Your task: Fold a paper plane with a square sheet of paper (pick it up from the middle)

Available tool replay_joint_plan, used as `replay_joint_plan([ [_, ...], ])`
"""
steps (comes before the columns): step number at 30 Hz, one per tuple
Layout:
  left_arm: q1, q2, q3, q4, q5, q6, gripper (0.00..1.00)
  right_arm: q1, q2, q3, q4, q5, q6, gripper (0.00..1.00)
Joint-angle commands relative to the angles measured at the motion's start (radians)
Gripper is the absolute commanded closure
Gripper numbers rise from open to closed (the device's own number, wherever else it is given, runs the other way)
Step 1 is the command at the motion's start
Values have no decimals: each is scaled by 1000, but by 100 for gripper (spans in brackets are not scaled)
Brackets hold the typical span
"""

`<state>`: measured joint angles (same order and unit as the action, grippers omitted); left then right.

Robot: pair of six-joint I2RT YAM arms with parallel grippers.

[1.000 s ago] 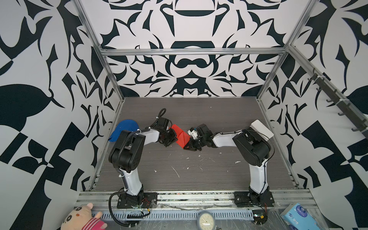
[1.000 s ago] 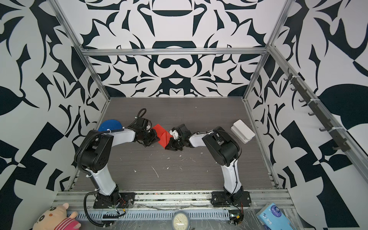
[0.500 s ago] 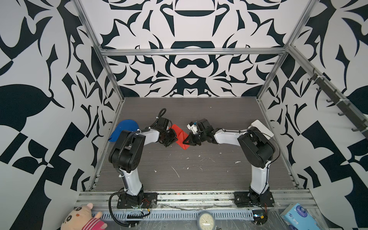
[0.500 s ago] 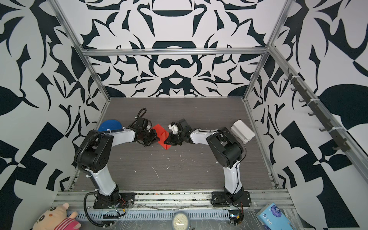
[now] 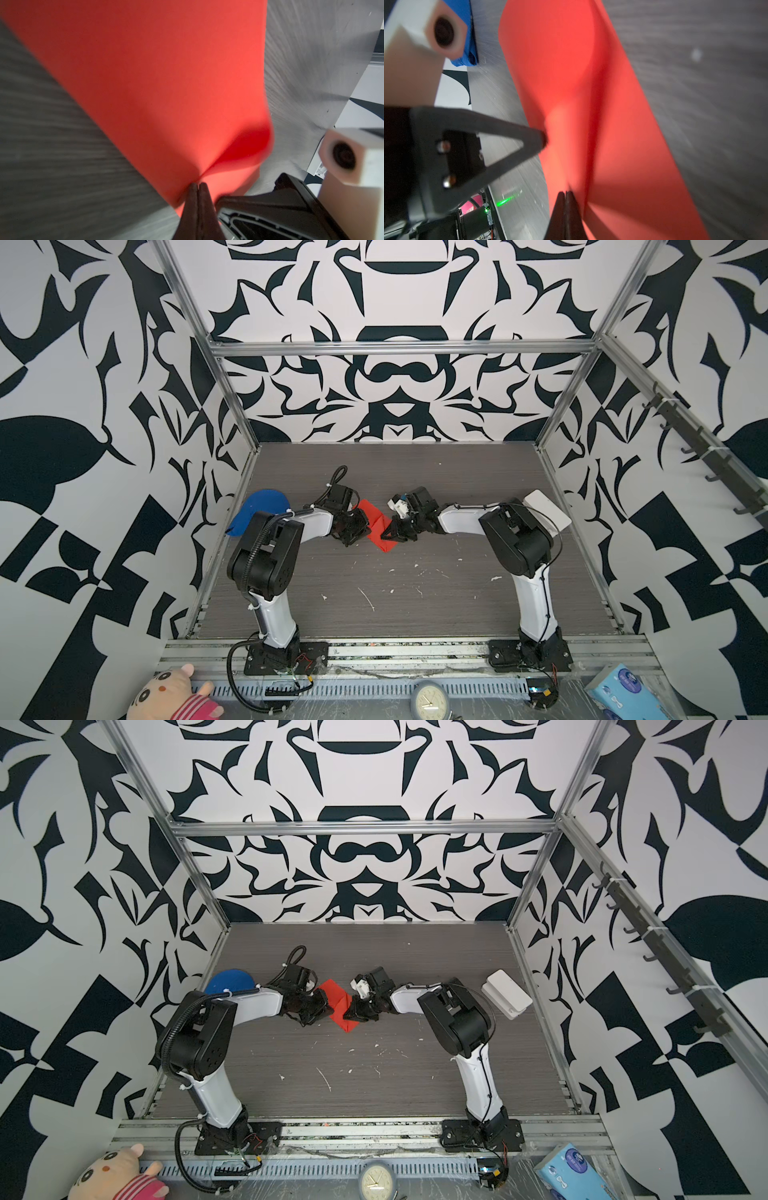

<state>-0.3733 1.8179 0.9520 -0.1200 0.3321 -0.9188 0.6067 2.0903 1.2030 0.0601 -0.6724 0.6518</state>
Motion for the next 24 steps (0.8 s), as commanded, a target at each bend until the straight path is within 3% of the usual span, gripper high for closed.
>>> replay_joint_plan([
  [1, -2, 66, -30, -134, -100, 6, 100, -27, -86, -78, -46, 19, -47, 100],
  [8, -2, 66, -21, -136, -94, 13, 100, -31, -154, -42, -21, -8, -58, 100],
  [17, -3, 69, -21, -144, -95, 14, 100, -7, 43, 182, -78, -22, -89, 100],
  [24, -3, 75, -17, -148, -95, 20, 100, 10, 87, 205, -82, -39, -123, 100],
])
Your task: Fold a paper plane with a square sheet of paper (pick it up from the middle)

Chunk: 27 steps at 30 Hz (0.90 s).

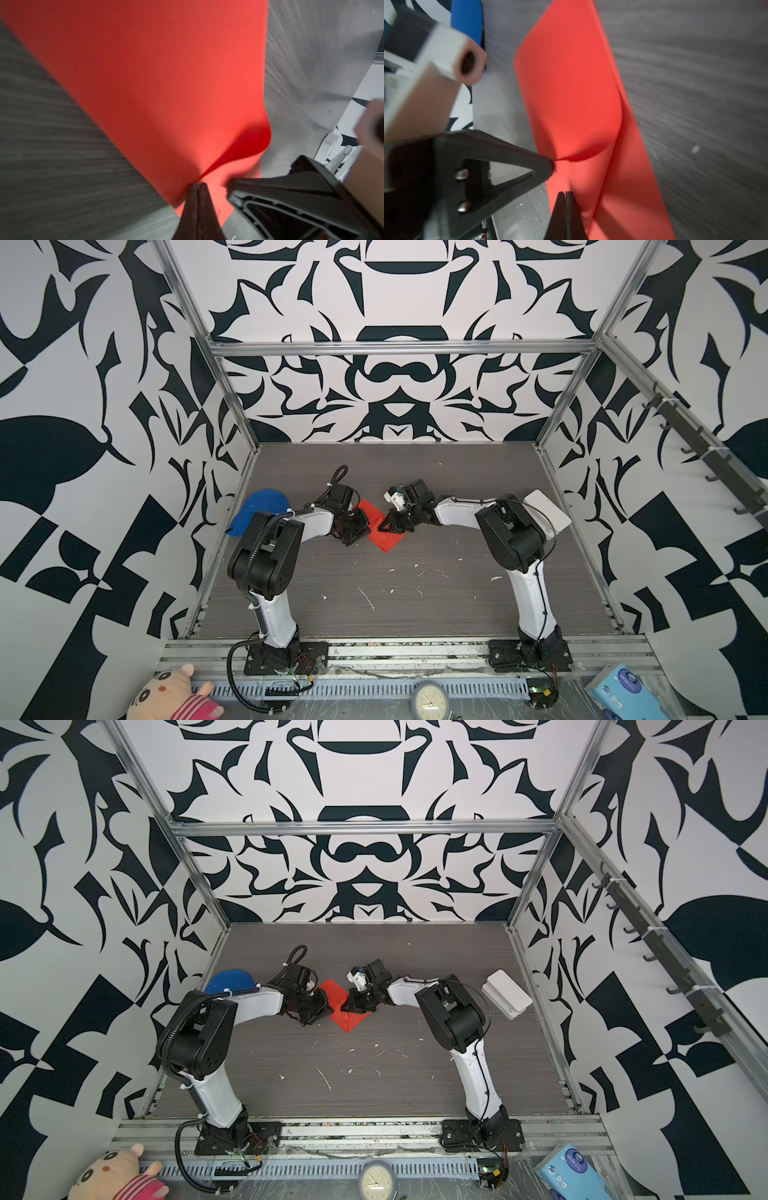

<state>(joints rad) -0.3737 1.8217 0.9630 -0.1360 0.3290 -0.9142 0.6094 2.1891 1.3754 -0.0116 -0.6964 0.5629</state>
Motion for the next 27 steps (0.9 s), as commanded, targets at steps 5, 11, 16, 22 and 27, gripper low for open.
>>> replay_joint_plan([
  [5, -3, 68, -30, -139, -98, 21, 100, -40, -18, -45, 44, 66, 32, 100],
  [11, -3, 70, -29, -137, -98, 25, 100, -70, -101, -139, 28, 93, 3, 100],
  [16, -2, 68, -26, -137, -99, 28, 100, -26, -142, -69, 25, 75, 1, 100],
  [22, -2, 68, -23, -142, -100, 30, 100, 5, -47, 46, -8, 73, -4, 100],
  [27, -3, 67, -23, -142, -100, 30, 100, 2, 5, 97, -47, 105, -25, 100],
])
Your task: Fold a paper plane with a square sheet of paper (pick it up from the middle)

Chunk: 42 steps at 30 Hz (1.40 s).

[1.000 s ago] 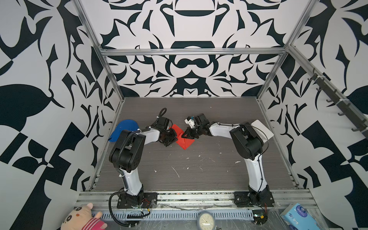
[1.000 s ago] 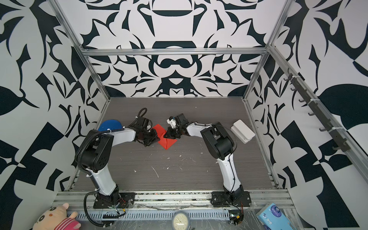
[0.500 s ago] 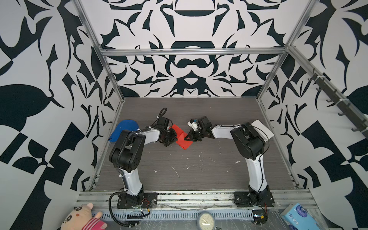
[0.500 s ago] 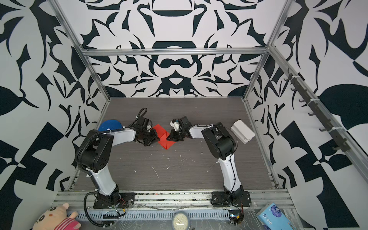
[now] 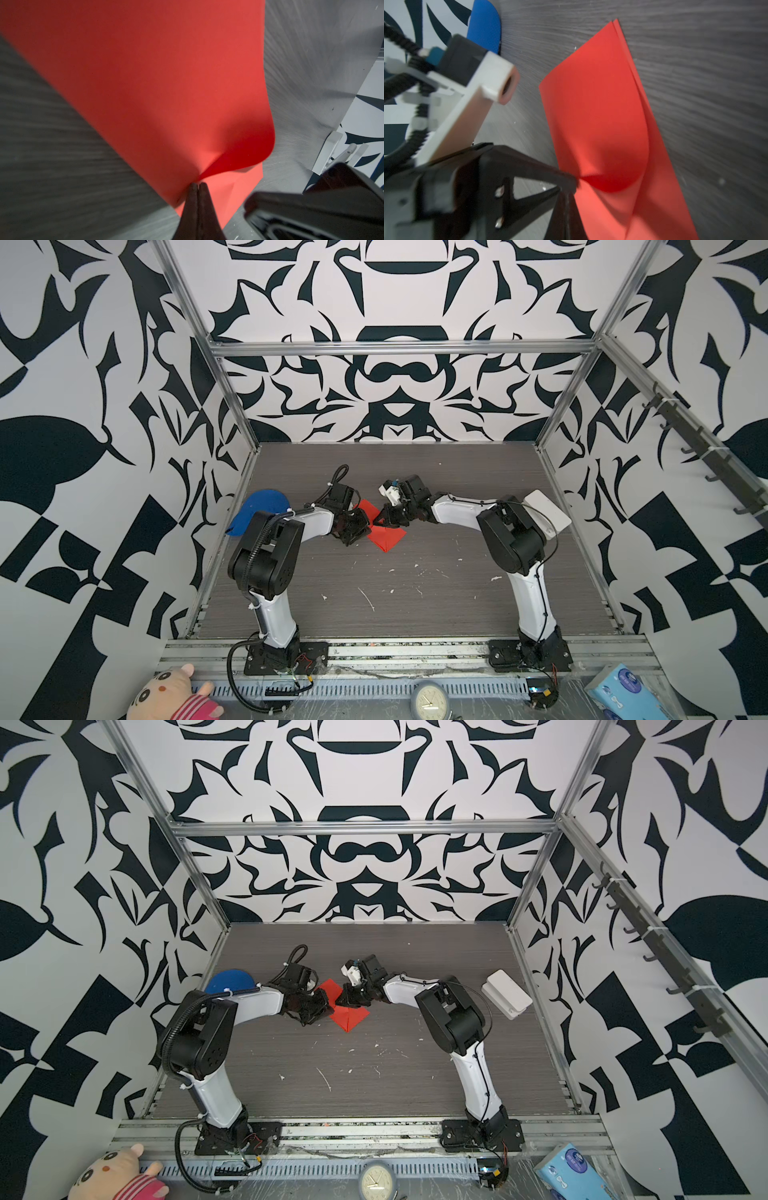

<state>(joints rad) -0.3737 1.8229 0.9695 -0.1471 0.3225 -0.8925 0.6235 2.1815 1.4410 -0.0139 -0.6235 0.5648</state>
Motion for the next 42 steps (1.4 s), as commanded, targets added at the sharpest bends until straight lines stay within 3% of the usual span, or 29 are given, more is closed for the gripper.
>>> replay_joint_plan([
  [1, -2, 68, -30, -130, -94, 8, 100, -15, 19, 37, -55, 42, -32, 100],
  [15, -4, 75, -29, -135, -97, 13, 100, -125, -50, -44, -37, 78, -56, 100],
  [20, -2, 76, -25, -134, -93, 14, 100, -81, -140, -115, 24, 40, -23, 100],
  [29, -3, 74, -25, -134, -99, 12, 100, 11, -129, -173, 67, -17, 67, 100],
  [42, -3, 78, -29, -124, -106, 4, 100, 28, -189, -339, 52, -5, 76, 100],
])
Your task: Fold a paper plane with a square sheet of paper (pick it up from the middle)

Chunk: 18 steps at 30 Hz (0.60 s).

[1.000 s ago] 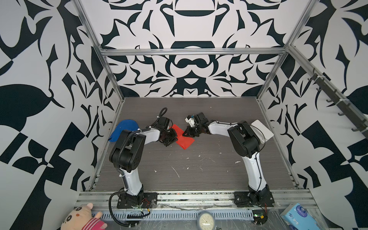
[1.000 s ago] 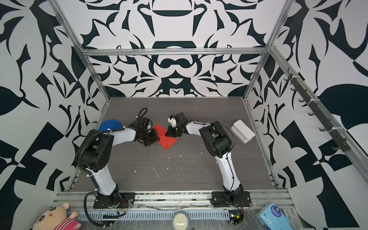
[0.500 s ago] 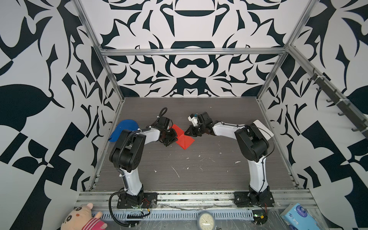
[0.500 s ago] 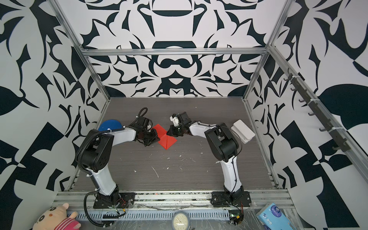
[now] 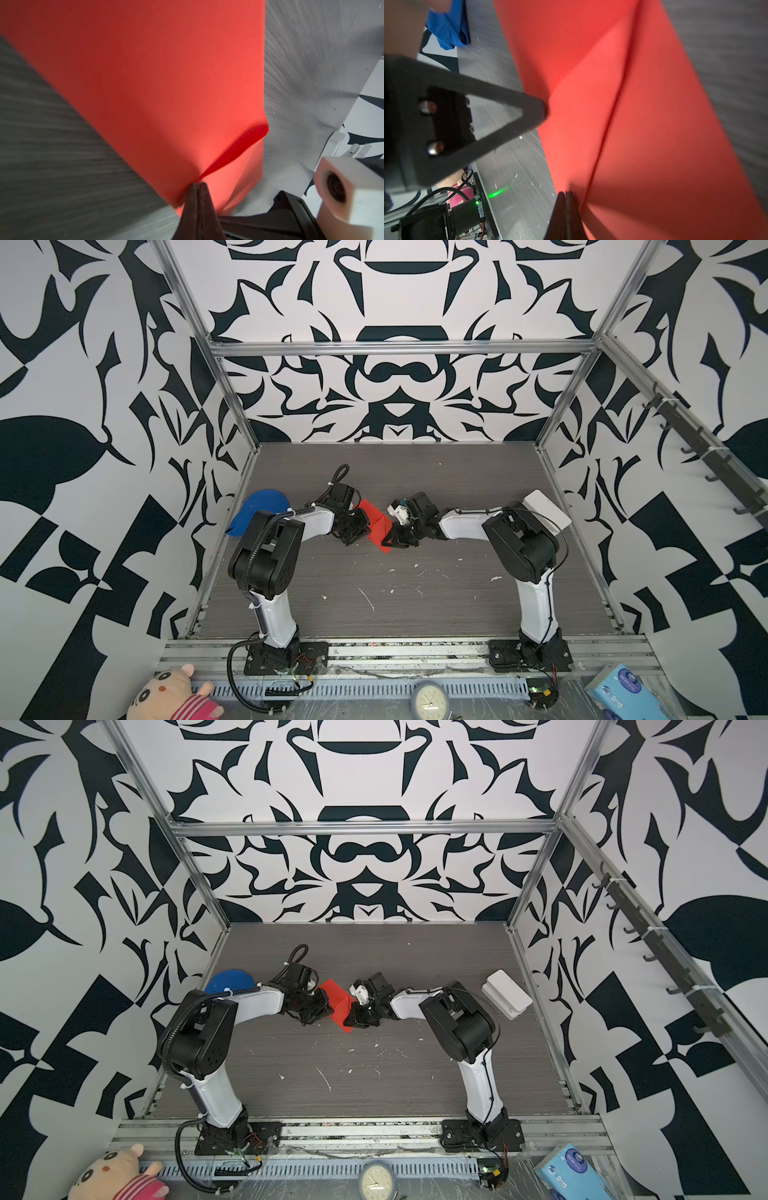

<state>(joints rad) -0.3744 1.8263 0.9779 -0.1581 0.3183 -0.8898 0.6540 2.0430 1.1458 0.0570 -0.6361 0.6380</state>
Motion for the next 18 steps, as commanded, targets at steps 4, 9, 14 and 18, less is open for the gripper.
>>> replay_joint_plan([
  [4, -2, 74, -38, -112, -102, 4, 100, -1, -112, -113, -4, -2, -1, 100],
  [9, -2, 69, -37, -110, -101, 5, 100, -6, -151, -100, 54, -8, 18, 100],
  [14, -3, 68, -33, -111, -98, 14, 100, -12, -64, 33, 41, 10, -4, 100],
  [18, -3, 72, -24, -115, -89, 28, 100, -23, 23, 121, 24, 4, -29, 100],
])
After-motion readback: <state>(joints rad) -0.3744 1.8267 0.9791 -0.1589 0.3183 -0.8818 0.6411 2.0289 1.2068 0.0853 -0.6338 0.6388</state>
